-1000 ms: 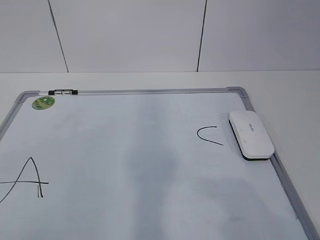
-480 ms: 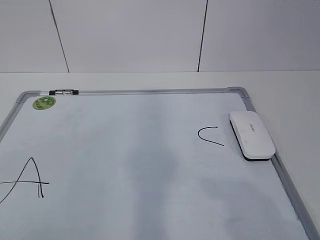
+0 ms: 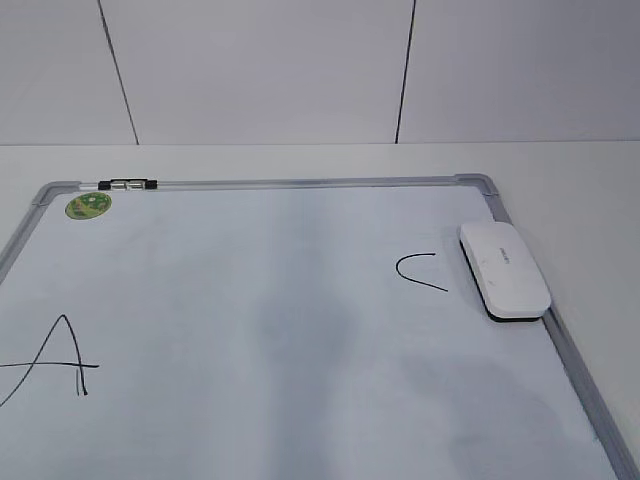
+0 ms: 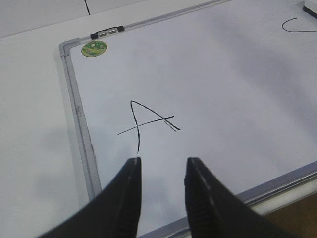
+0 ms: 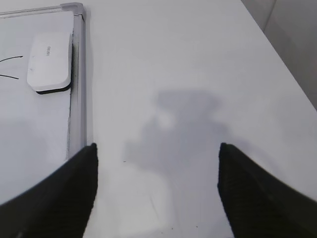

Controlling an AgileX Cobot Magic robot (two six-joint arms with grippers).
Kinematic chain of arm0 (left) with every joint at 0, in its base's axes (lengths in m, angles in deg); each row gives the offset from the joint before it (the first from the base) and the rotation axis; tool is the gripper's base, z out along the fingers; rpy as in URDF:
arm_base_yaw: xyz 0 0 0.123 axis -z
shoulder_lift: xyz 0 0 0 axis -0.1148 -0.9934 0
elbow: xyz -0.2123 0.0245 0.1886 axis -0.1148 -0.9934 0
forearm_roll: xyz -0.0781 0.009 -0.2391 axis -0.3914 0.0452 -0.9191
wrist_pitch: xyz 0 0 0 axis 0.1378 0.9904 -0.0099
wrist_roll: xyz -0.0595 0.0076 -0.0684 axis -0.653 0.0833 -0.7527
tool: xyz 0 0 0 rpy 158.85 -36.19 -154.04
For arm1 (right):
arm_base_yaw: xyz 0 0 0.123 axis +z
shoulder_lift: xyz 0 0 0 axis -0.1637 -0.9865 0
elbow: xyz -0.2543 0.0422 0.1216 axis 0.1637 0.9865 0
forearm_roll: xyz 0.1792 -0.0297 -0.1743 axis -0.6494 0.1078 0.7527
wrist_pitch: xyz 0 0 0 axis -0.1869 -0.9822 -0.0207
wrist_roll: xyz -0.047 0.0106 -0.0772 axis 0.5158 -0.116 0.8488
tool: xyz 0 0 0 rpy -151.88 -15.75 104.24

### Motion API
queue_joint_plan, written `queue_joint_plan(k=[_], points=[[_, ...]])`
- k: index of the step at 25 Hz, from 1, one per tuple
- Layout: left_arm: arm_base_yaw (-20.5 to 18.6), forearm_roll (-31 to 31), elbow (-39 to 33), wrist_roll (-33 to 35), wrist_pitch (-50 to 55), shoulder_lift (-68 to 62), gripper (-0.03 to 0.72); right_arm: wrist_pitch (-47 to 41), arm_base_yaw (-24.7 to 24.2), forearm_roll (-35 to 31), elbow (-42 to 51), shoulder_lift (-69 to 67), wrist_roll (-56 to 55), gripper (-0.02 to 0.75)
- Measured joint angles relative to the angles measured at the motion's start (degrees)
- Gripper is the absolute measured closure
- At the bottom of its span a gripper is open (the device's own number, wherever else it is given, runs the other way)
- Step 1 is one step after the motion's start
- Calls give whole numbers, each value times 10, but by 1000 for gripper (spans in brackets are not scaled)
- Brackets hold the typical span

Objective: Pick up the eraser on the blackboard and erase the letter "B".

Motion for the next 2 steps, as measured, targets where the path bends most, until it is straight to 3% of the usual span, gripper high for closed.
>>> queue_joint_plan(k=[2], points=[[0,0,0,0,0,0,454,0,0,0,0,0,0,171]])
